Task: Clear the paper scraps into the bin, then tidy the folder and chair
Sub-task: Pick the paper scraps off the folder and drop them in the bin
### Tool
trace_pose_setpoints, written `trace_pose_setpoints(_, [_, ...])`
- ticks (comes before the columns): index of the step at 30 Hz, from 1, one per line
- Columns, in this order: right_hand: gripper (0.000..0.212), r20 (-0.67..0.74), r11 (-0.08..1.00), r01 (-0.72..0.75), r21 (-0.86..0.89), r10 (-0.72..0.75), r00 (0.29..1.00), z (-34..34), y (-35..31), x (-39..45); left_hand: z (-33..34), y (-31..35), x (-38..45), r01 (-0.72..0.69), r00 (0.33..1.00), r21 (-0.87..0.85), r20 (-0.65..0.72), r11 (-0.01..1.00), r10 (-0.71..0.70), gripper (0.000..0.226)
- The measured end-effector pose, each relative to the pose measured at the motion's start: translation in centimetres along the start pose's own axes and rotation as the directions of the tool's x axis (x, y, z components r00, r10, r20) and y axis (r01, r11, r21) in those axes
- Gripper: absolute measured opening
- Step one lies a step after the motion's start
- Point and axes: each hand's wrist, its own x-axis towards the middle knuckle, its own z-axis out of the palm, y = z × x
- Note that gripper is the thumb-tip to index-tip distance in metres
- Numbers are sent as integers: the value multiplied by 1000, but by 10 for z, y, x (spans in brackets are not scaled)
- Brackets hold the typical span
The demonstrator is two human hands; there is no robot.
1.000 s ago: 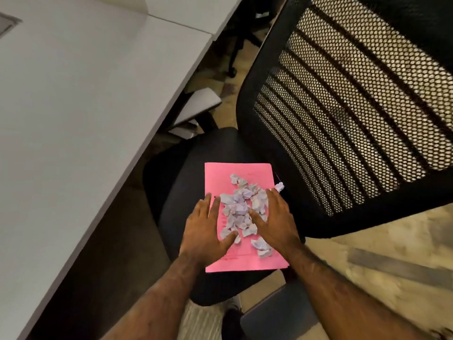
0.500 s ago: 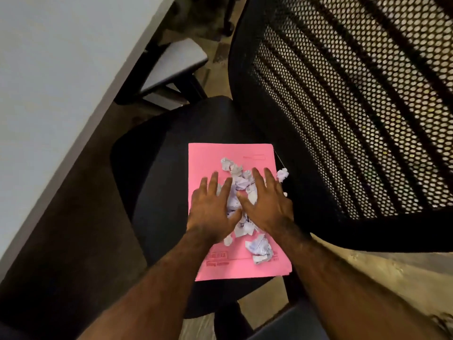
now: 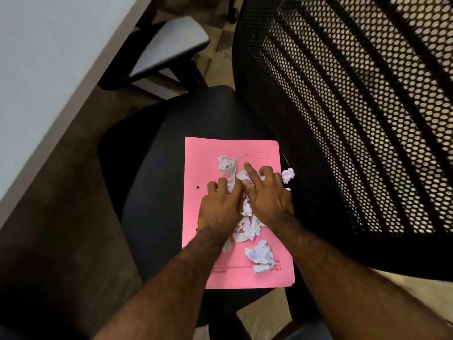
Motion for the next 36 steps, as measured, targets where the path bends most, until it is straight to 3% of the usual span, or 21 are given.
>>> trace_pose_setpoints(10, [36,-62,997,56,43,-54,997,0,0,5,-8,-8,18,-2,999,-171,35,985,8,21])
trace_pose_setpoints(16, [23,-233,967,53,250,7,972,-11,-12,-1,-31,-8,16,87,994,-303,-30,949,-101,29])
trace_pose_setpoints(22, [26,-284,874,-19,486,178,942,-31,-20,-14,-63,-12,-5,179,956,-517,-110,837,-273,23])
trace_pose_setpoints(27, [25,-278,821,-99,562,300,912,-47,-31,-25,-89,-14,-20,241,908,-655,-108,717,-404,21])
trace_pose_setpoints(36, [18,-287,755,15,655,231,930,-60,-93,-62,-119,-32,-78,261,836,-789,-104,556,-539,20])
